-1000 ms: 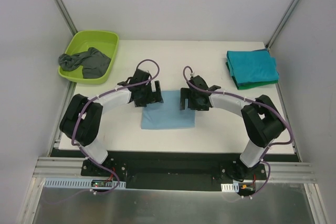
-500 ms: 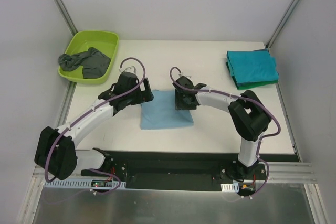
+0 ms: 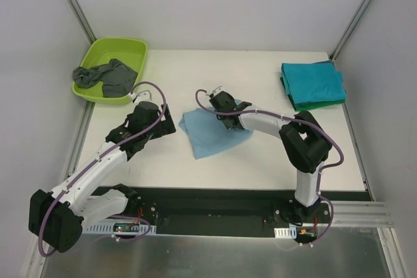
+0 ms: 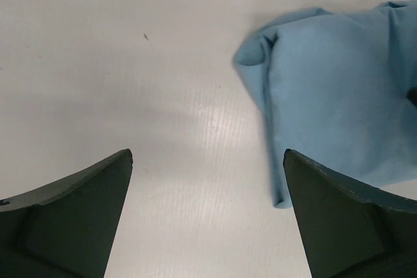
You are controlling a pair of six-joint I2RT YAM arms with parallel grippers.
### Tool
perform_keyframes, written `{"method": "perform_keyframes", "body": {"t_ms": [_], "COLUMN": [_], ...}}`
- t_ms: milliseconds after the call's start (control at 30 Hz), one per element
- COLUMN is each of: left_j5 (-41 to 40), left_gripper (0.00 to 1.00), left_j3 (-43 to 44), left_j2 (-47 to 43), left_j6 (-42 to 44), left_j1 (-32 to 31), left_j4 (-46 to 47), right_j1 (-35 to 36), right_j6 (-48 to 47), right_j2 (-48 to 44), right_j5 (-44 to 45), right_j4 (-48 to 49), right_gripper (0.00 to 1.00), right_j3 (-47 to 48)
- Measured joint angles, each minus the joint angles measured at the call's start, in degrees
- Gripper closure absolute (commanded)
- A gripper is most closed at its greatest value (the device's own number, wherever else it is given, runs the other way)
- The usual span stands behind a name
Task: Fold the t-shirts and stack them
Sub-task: Put the neatly folded tshirt into the corner of the board with the right arm
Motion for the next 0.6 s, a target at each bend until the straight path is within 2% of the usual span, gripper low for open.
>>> {"method": "perform_keyframes", "body": {"t_ms": [133, 233, 400, 600], "left_j5": [-4.11, -7.26, -12.96, -18.71], "left_gripper": [0.01, 0.01, 0.01, 0.01], "left_j3": [0.0, -0.31, -0.9, -0.92], "left_j2": [-1.92, -2.99, -2.82, -2.67], "left_j6": [0.24, 0.26, 0.24, 0.2], "left_j1": [0.0, 0.0, 0.07, 0.2], "left_j4": [-1.25, -1.7, -2.4, -3.02], "right_j1": [-2.71, -7.63, -14.8, -18.53], "right_j6": [-15.26, -24.96, -36.63, -47.17], "right_j2": [-0.2, -0.87, -2.4, -4.17], "right_j5": [6.49, 9.6, 12.7, 16.06], "right_j4": [1.25, 1.7, 2.95, 6.97], "right_gripper": [1.0, 1.0, 1.0, 1.0], "right_j3": [0.48, 1.05, 4.39, 6.34]}}
